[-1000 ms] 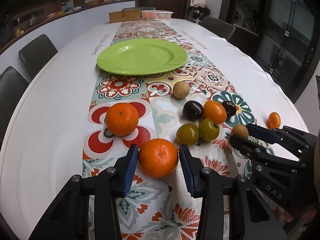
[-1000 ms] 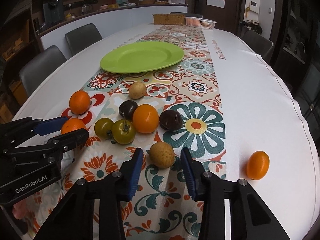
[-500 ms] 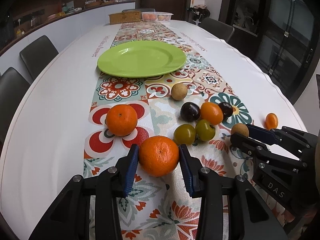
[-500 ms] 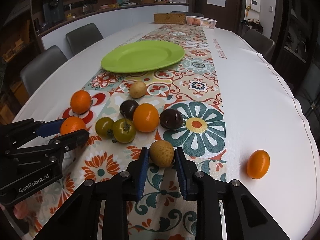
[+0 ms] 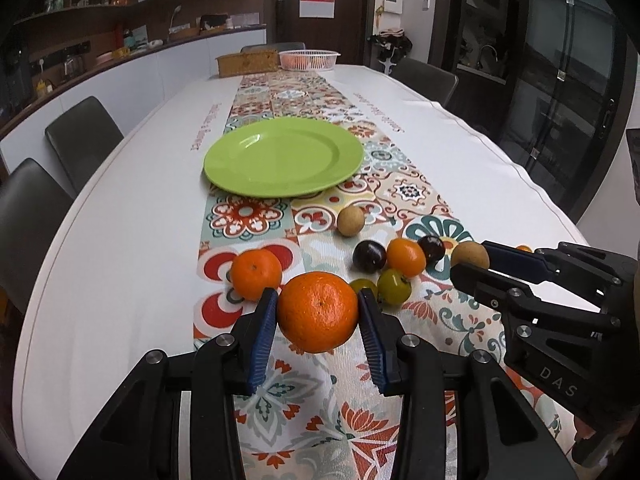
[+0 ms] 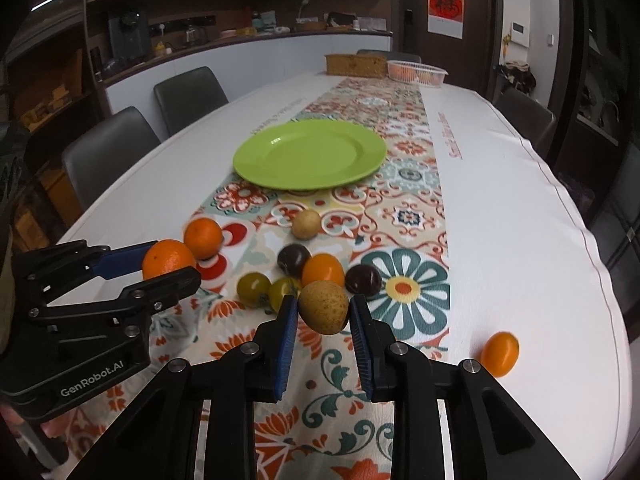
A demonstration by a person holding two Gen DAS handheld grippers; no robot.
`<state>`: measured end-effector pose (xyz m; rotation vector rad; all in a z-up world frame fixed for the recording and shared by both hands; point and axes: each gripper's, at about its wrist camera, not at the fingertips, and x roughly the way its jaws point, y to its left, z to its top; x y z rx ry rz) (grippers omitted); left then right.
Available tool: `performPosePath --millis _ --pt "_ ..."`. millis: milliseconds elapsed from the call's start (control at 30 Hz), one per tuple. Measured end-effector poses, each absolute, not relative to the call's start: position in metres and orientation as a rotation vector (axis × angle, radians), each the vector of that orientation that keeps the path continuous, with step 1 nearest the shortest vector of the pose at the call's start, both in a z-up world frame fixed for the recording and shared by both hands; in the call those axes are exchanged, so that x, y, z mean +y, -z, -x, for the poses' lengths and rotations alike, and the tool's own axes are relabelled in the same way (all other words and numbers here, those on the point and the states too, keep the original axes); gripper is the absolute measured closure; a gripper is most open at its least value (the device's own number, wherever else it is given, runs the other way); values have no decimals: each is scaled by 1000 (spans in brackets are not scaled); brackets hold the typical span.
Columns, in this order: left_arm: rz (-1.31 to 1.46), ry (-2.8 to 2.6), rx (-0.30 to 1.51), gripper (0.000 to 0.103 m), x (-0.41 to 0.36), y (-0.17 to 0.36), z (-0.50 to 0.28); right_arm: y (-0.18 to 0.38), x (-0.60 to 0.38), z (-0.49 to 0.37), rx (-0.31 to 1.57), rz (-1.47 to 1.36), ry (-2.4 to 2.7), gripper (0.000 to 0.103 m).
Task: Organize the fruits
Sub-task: 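Lift and carry both held fruits over the green plate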
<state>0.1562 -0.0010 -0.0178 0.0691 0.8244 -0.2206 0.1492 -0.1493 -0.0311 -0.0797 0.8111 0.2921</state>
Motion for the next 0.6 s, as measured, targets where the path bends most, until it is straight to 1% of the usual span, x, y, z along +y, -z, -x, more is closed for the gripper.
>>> performPosePath --millis 400,600 --pt "-92 236 764 63 5 -10 -178 1 -141 -170 764 96 -330 75" --pt "-102 247 748 63 9 -20 -203 -10 -135 -192 753 106 -343 75"
